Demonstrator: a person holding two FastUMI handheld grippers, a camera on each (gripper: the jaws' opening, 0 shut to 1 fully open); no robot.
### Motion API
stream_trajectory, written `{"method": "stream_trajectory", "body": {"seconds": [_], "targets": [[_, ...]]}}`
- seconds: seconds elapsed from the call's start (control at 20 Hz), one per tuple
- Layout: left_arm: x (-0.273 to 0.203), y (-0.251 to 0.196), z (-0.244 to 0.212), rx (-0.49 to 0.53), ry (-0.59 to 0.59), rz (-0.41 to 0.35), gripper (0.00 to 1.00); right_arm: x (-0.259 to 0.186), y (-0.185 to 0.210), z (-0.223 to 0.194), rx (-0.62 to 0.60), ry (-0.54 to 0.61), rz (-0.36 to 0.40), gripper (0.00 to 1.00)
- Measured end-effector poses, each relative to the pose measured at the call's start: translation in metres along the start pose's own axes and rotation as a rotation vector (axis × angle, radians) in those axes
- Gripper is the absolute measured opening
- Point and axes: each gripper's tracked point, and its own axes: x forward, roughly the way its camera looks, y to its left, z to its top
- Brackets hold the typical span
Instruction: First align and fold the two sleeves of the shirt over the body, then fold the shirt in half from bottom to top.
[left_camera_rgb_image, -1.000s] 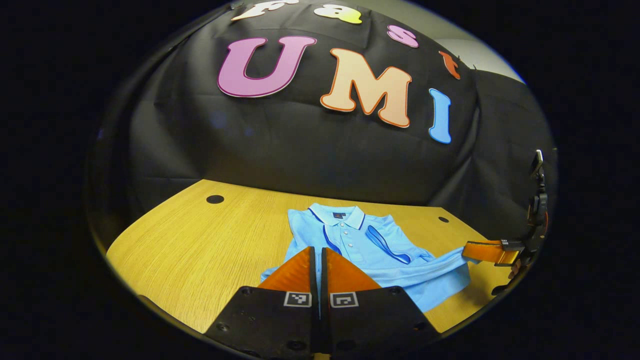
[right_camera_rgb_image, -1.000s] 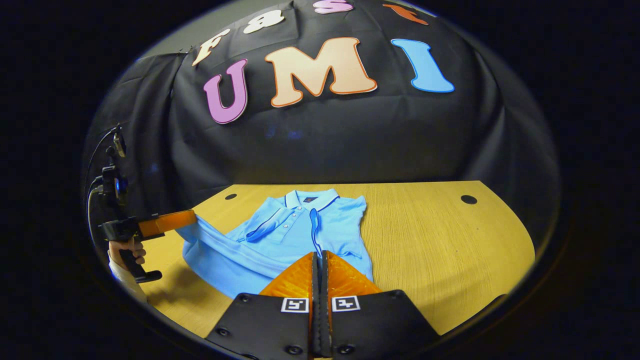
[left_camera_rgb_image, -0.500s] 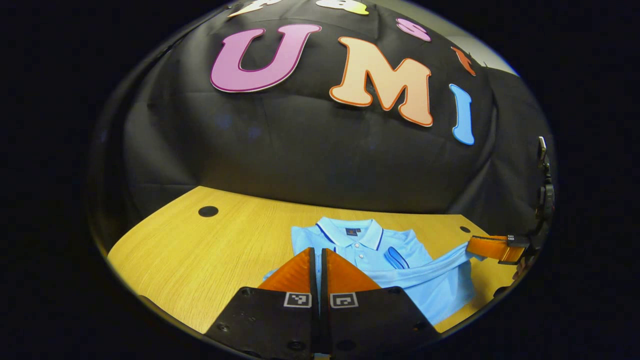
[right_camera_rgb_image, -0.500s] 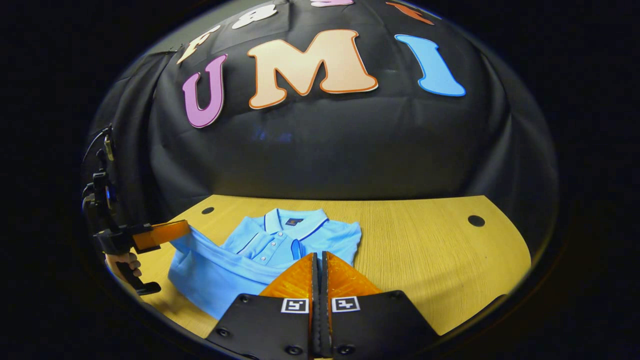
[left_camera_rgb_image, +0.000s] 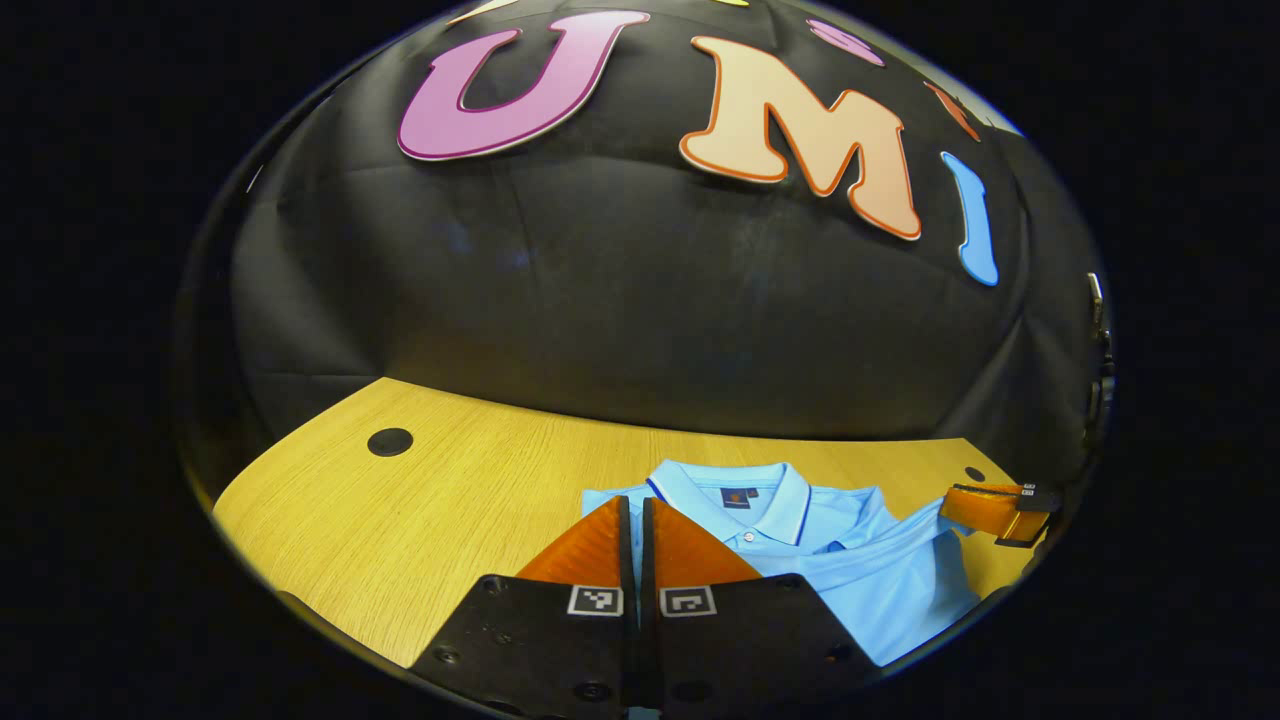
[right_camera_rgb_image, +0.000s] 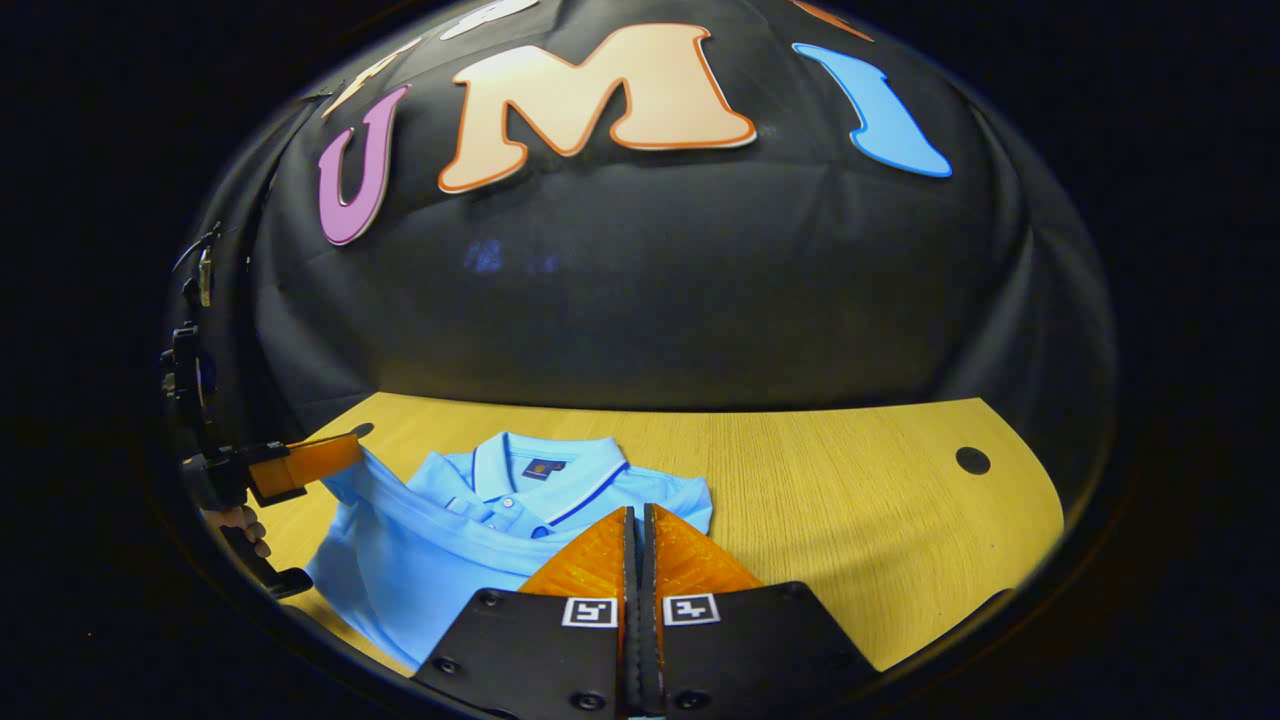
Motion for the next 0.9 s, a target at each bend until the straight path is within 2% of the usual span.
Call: {"method": "stream_trajectory", "body": {"seconds": [0.3, 0.4, 0.45, 0.5, 0.55, 0.65, 0.7, 0.9], "targets": [[0.022, 0.0, -0.021, 0.037, 0.044, 0.026, 0.0, 0.018, -0.01, -0.022, 0.061, 0.048, -0.004, 0.02], [0.018, -0.008, -0.023, 0.016, 0.06, 0.013, 0.01, 0.017, -0.007, -0.028, 0.073, 0.069, 0.021, 0.12], [0.017, -0.009, -0.025, 0.01, 0.066, 0.011, 0.02, 0.015, -0.004, -0.026, 0.071, 0.068, 0.033, 0.35], [0.012, -0.01, -0.024, 0.01, 0.076, 0.007, 0.13, 0.012, -0.003, -0.024, 0.06, 0.059, 0.036, 0.48], [0.006, -0.01, -0.024, 0.009, 0.088, 0.014, 0.27, 0.008, -0.001, -0.023, 0.05, 0.049, 0.04, 0.7], [-0.007, -0.006, -0.021, 0.009, 0.096, 0.038, 0.75, -0.003, 0.004, -0.02, 0.039, 0.031, 0.052, 0.91], [-0.012, -0.007, -0.02, 0.006, 0.089, 0.036, 0.99, -0.009, 0.006, -0.018, 0.04, 0.026, 0.06, 0.97], [-0.053, -0.011, -0.002, 0.016, 0.051, 0.026, 0.96, -0.042, 0.013, -0.009, 0.045, -0.015, 0.085, 0.98]]}}
